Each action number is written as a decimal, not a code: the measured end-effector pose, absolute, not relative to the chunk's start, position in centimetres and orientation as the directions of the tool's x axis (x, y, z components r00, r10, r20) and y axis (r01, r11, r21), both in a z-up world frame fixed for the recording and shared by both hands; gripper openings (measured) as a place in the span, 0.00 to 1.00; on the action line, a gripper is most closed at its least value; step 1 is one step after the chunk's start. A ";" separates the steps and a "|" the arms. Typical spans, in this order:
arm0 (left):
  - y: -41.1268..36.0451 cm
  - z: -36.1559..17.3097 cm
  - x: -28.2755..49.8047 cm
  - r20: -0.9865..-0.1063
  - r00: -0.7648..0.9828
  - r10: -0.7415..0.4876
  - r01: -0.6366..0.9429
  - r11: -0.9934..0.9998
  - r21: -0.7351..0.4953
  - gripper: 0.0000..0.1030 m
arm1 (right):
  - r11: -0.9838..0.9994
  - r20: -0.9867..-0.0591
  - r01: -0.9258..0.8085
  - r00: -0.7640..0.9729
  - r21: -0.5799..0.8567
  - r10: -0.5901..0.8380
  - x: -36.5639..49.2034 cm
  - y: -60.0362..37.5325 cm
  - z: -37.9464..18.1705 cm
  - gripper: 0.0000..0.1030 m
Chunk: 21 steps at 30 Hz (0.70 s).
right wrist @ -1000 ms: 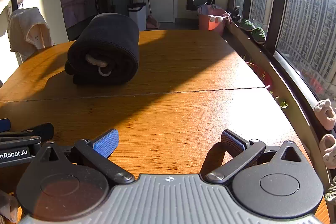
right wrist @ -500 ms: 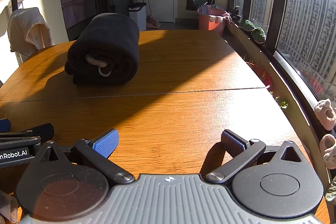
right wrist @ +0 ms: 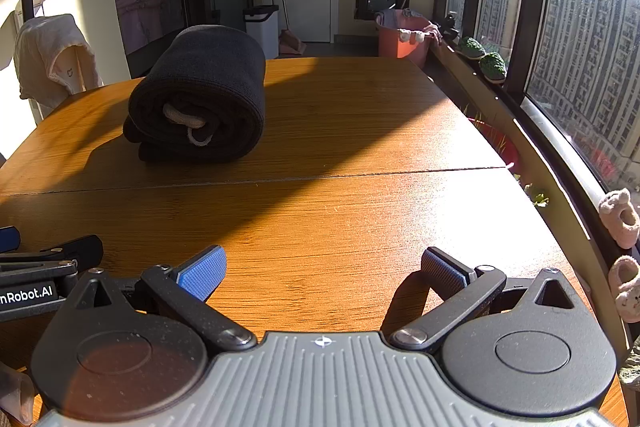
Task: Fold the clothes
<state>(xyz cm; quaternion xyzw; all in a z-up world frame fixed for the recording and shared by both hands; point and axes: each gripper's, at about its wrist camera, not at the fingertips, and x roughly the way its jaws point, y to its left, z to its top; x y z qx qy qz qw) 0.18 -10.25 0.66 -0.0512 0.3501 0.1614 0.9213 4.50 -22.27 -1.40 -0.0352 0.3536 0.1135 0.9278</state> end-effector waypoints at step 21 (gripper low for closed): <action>-10.3 0.7 0.2 -0.661 0.703 0.262 -0.334 0.942 0.018 1.00 | 0.972 -0.664 -0.235 0.724 0.014 0.185 4.5 -22.1 -1.4 1.00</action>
